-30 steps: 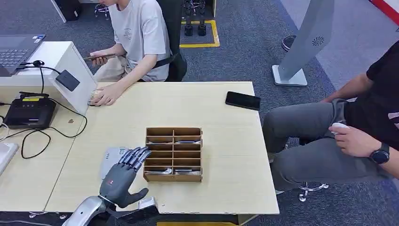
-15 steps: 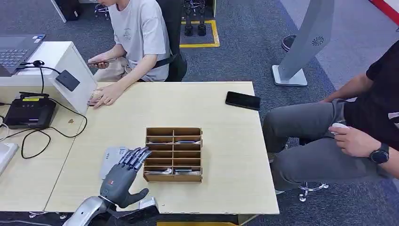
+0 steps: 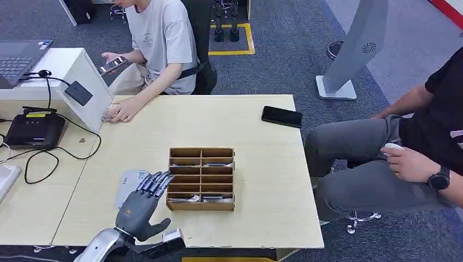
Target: Pass the card to the sensor for recognition and then transmit it.
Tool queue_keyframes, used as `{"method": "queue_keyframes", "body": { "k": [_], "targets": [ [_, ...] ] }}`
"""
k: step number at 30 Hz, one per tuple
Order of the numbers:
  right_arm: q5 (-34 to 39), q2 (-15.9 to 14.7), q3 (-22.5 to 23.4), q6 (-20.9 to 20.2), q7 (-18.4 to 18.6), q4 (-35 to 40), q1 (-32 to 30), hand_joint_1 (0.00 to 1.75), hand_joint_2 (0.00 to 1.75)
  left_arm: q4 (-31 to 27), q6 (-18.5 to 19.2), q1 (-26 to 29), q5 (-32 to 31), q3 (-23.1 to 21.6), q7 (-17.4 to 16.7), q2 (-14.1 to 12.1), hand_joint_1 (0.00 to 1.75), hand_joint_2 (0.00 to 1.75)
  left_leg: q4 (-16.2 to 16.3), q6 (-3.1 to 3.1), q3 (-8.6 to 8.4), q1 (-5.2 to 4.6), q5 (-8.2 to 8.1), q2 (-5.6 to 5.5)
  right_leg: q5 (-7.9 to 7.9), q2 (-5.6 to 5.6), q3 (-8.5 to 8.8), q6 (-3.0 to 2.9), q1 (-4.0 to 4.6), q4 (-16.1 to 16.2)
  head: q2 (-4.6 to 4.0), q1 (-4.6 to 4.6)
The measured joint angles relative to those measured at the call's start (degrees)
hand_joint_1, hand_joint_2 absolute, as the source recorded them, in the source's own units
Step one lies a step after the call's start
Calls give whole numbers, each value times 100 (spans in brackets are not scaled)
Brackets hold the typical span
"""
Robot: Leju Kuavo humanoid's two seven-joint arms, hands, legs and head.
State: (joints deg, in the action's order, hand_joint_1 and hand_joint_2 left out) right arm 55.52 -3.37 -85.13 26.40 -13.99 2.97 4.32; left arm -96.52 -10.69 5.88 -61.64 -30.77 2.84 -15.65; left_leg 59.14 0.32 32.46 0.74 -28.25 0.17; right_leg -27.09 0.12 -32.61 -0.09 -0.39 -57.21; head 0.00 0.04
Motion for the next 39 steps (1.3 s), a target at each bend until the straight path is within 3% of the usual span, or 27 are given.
{"method": "queue_keyframes", "body": {
  "k": [39],
  "targets": [
    [94,0,-116,0,-2,0,1,0,175,138,2,1,146,0,68,37,0,175,0,0,0,0,0,0,0,0,0,0,0,0,0,0]
  ]
}}
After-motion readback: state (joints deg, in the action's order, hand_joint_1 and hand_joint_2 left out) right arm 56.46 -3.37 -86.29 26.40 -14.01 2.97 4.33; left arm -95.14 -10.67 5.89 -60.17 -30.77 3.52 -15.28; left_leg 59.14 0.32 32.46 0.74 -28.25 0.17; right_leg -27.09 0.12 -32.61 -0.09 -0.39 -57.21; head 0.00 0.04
